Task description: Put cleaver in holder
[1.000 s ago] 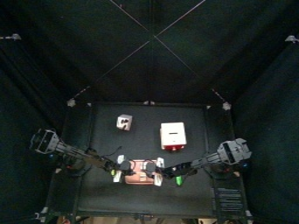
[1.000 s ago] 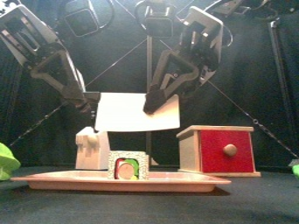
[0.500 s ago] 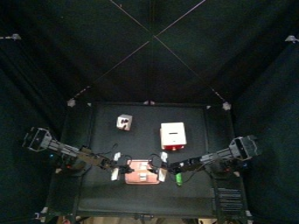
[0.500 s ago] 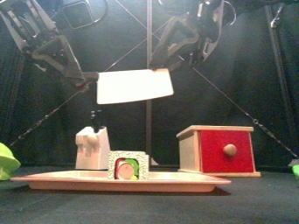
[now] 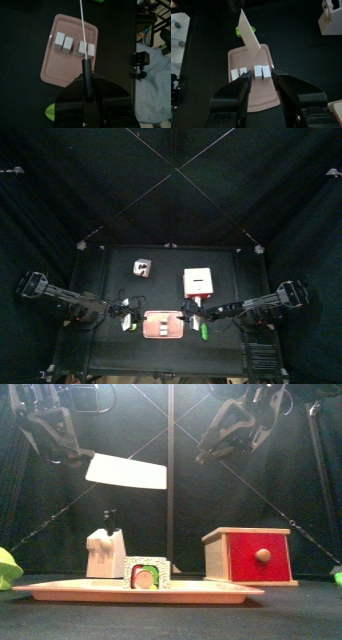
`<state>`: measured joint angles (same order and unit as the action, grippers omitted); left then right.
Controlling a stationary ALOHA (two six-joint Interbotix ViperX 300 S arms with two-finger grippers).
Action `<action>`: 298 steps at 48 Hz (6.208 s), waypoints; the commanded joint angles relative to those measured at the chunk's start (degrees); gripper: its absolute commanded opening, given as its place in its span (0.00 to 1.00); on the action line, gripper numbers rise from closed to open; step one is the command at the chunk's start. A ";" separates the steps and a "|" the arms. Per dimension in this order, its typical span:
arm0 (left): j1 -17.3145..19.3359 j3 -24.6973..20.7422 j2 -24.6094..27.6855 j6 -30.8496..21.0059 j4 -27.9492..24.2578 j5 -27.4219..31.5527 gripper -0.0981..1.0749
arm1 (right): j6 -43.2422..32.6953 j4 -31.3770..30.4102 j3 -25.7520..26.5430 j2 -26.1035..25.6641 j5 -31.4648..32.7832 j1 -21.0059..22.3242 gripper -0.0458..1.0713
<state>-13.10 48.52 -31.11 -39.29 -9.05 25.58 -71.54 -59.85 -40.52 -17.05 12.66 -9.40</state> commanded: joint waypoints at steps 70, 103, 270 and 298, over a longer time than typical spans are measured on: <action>46.14 -27.69 5.10 3.25 9.76 52.47 0.16 | 0.09 2.64 -5.27 -4.39 -8.00 7.73 0.71; 48.16 -28.39 10.02 6.33 9.84 53.53 0.16 | 0.09 2.55 -5.36 -4.31 -8.00 8.00 0.71; 52.65 -36.12 17.40 13.71 6.06 48.16 0.74 | 0.09 2.64 -5.80 -4.31 -8.00 8.00 0.71; 48.96 -26.63 5.89 15.38 10.55 36.83 0.74 | 0.18 2.64 -5.80 -4.22 -8.00 8.09 0.71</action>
<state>37.18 21.45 -23.03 -24.17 1.32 64.34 -71.46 -57.30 -46.76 -20.65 4.92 -1.49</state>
